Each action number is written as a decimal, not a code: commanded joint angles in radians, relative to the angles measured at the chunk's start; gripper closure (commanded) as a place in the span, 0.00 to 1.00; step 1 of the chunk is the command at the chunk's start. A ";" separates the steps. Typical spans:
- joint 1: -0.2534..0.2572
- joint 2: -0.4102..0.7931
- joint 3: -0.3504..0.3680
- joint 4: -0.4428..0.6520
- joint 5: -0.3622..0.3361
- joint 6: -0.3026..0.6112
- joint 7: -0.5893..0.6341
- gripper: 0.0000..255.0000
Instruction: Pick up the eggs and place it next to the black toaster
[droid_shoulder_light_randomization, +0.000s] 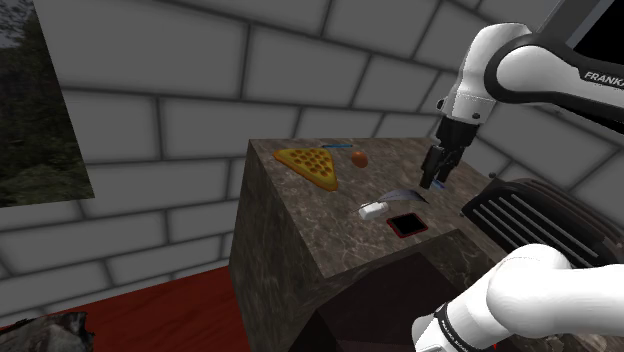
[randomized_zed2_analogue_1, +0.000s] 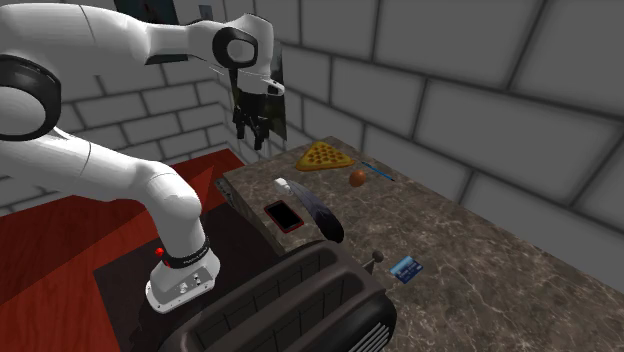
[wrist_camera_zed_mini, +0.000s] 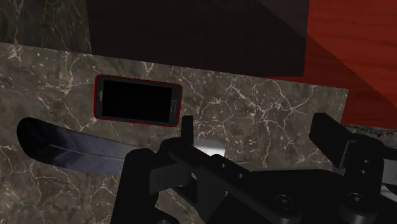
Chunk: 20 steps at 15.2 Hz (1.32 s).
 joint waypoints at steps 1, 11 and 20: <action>0.000 0.000 0.000 0.000 0.000 0.000 0.000 0.00; -0.041 0.316 -0.077 0.081 -0.054 0.284 -0.080 0.00; -0.067 0.630 -0.135 0.263 -0.047 0.462 -0.151 0.00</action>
